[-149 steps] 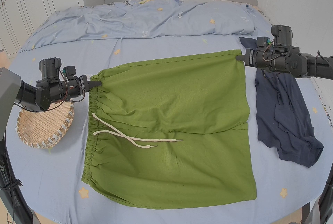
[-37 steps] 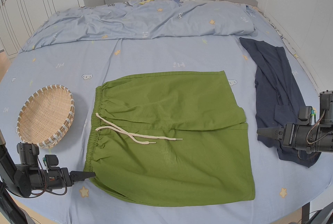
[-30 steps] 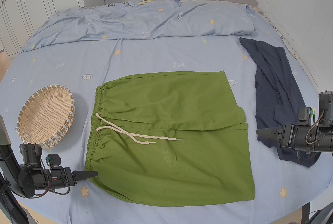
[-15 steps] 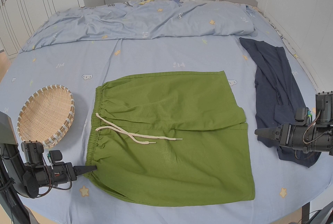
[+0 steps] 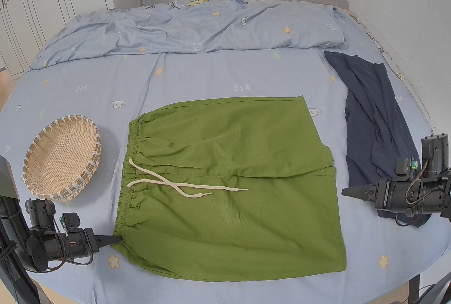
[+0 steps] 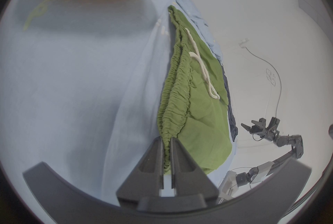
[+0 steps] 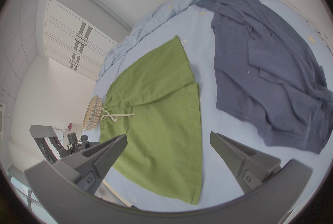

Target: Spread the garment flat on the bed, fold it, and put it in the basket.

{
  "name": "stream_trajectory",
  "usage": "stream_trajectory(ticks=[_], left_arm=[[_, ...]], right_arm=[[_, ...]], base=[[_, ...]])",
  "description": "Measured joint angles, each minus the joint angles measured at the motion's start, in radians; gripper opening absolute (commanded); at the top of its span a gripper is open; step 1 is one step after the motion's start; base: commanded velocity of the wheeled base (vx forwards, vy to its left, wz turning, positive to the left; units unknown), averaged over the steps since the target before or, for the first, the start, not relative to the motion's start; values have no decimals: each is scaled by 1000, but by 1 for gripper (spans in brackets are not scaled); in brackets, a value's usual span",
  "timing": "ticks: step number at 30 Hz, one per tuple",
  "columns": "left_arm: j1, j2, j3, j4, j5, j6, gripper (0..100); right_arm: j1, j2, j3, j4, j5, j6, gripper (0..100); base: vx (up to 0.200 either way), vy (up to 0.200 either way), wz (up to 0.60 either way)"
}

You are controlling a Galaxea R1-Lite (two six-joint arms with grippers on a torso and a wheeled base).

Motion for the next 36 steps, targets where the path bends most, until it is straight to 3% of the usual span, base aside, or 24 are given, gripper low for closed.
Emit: stream_trajectory(ticks=[5,10,22,36], left_arm=[[50,-60,2,140,-64,10,0],[86,-94,2,194,-109,64,0],[125,-103,2,206,-124,102,0],[125,-104,2,204,-124,102,0]], right_arm=[[3,4,85,0,14,-15,100],[6,16,192,-2,24,-63,100],[9,104,330,-64,141,-100,100],[50,259,374,-277,232,-99,100]], base=[[0,0,0],[0,0,0],[0,0,0],[0,0,0]])
